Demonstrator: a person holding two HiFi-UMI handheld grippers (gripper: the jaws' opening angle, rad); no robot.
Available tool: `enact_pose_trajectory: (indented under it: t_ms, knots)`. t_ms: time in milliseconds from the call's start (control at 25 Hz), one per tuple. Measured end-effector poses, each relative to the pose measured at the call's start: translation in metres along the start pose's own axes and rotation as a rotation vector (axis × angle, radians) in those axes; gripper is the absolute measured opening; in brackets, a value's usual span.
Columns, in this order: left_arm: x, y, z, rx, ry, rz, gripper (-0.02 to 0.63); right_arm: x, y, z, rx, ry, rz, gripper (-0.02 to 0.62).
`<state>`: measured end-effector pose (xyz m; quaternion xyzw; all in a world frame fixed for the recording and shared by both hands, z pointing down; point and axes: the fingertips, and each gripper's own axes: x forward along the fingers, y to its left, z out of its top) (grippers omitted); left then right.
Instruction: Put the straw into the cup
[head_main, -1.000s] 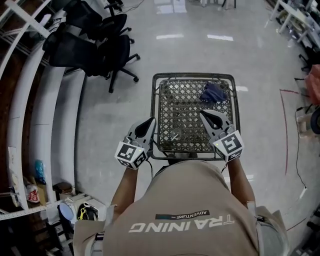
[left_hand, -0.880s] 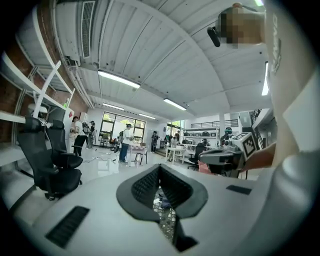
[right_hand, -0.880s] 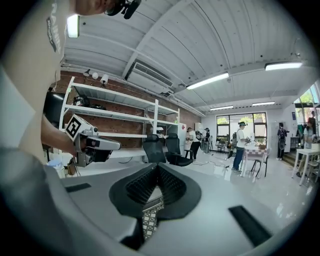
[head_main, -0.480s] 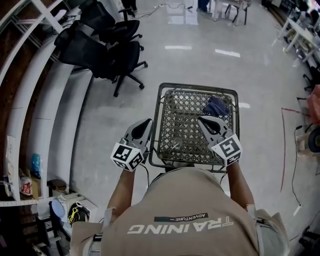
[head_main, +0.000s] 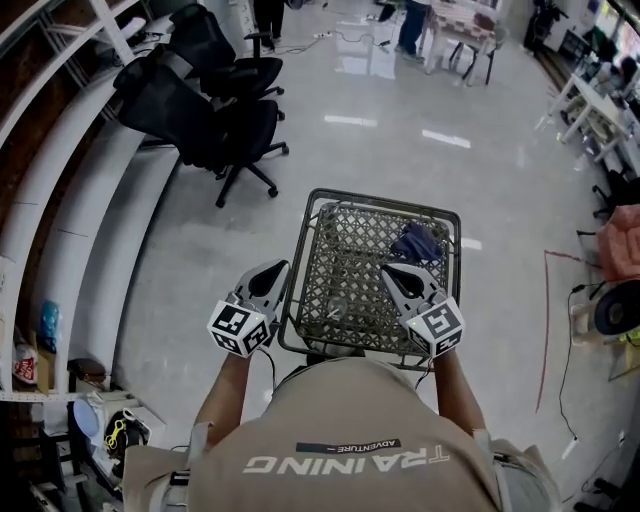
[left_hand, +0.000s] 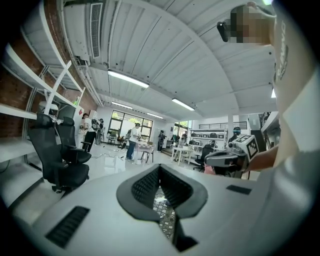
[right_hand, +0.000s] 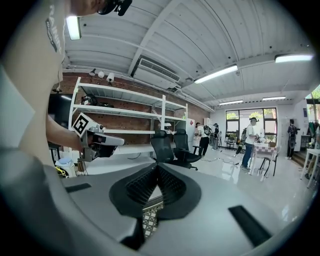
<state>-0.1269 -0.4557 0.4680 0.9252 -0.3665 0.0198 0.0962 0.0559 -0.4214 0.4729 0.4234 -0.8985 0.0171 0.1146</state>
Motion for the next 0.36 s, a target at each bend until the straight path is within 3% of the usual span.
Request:
enact_pose_trajectory:
  t_ms: [360]
  knots:
    - [-0.0016, -0.0009, 0.0055, 0.033, 0.011, -0.004, 0.017, -0.0029, 0.001, -0.0006, 0.021, -0.023, -0.008, 0.017]
